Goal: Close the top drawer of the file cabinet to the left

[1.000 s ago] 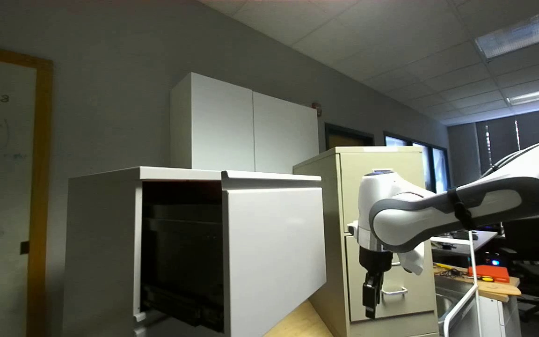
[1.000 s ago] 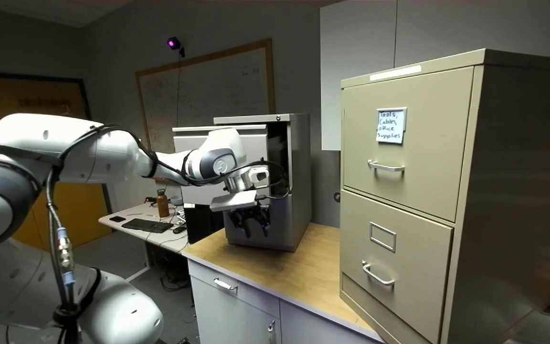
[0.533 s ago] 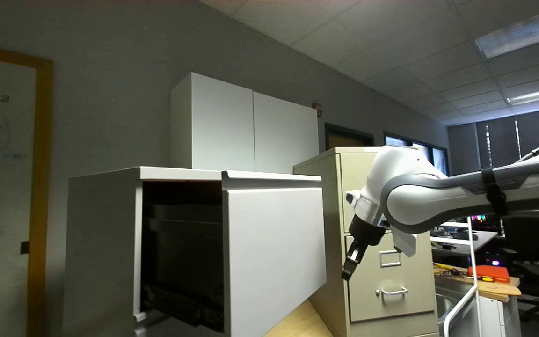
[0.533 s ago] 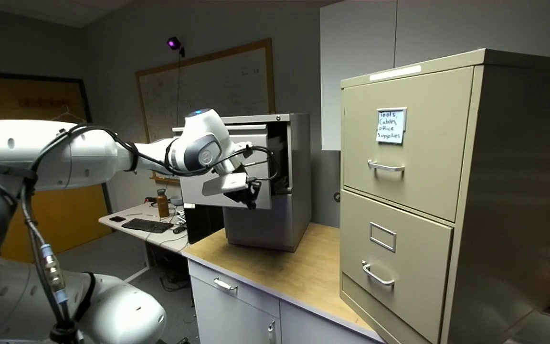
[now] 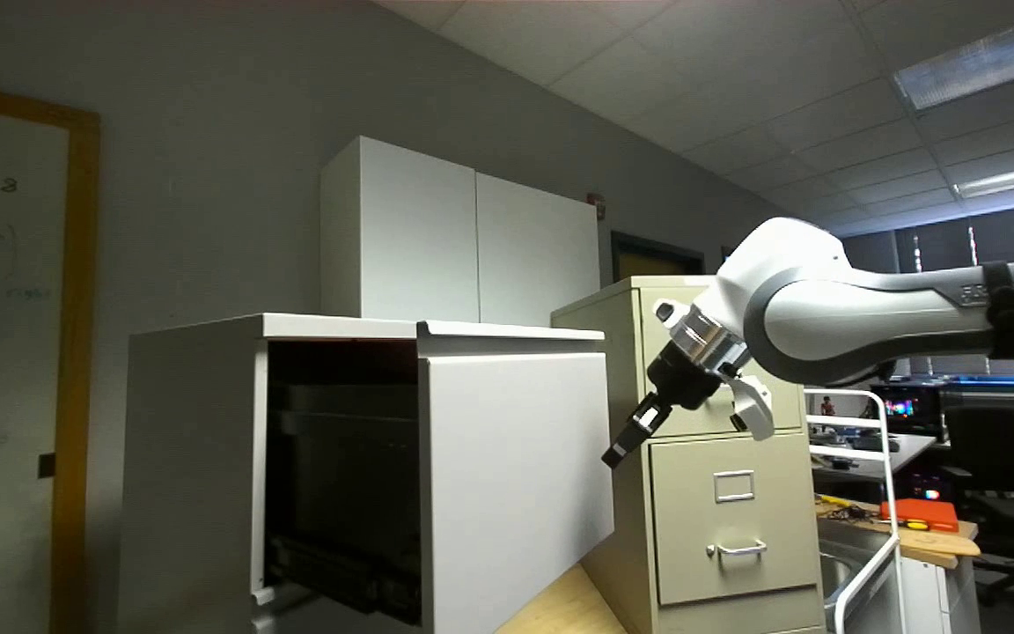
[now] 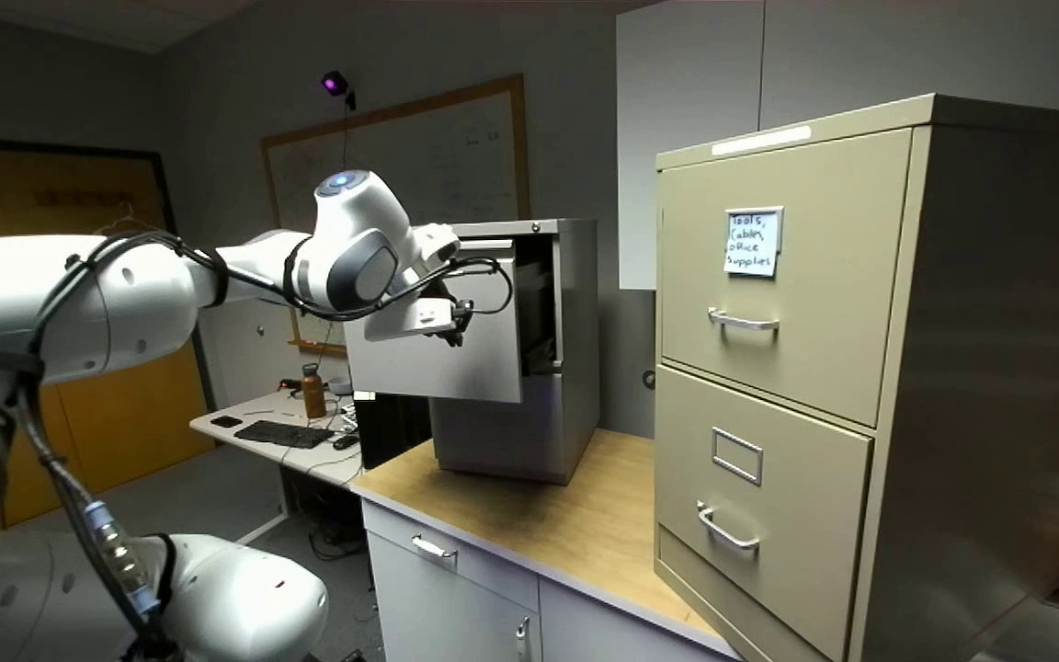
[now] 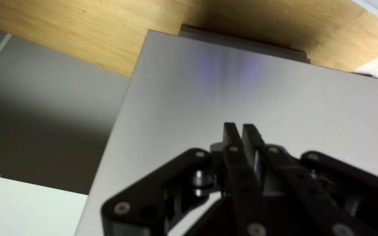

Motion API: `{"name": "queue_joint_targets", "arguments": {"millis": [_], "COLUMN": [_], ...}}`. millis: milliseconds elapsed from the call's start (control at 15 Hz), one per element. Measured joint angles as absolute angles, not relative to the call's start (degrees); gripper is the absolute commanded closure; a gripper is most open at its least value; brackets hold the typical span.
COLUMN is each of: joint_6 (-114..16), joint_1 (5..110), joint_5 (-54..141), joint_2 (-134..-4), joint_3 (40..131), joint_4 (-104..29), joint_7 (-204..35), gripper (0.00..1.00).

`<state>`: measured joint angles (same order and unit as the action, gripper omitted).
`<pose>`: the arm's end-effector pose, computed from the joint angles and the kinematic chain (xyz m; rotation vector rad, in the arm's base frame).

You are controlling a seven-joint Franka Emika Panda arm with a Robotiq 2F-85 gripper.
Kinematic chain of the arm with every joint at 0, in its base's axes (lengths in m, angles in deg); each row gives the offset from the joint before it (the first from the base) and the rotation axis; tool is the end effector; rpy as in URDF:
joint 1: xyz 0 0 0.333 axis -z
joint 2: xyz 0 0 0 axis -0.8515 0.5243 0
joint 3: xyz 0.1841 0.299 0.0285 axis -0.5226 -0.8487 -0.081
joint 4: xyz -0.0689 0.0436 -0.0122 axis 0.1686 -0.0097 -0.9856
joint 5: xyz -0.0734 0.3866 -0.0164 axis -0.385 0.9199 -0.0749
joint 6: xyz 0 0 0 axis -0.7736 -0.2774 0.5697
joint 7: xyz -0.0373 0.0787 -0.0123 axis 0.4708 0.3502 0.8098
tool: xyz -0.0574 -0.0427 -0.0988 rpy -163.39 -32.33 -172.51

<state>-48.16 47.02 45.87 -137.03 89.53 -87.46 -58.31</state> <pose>0.3121 -0.0022 0.6600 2.8533 0.6407 1.1463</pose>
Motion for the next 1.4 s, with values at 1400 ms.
{"name": "queue_joint_targets", "arguments": {"millis": [1400], "joint_6": [-45.8], "joint_1": [36.4], "joint_5": [59.3], "joint_2": [-110.3], "joint_3": [89.7], "joint_4": [-61.8], "joint_7": [-54.0], "gripper": [0.91]}}
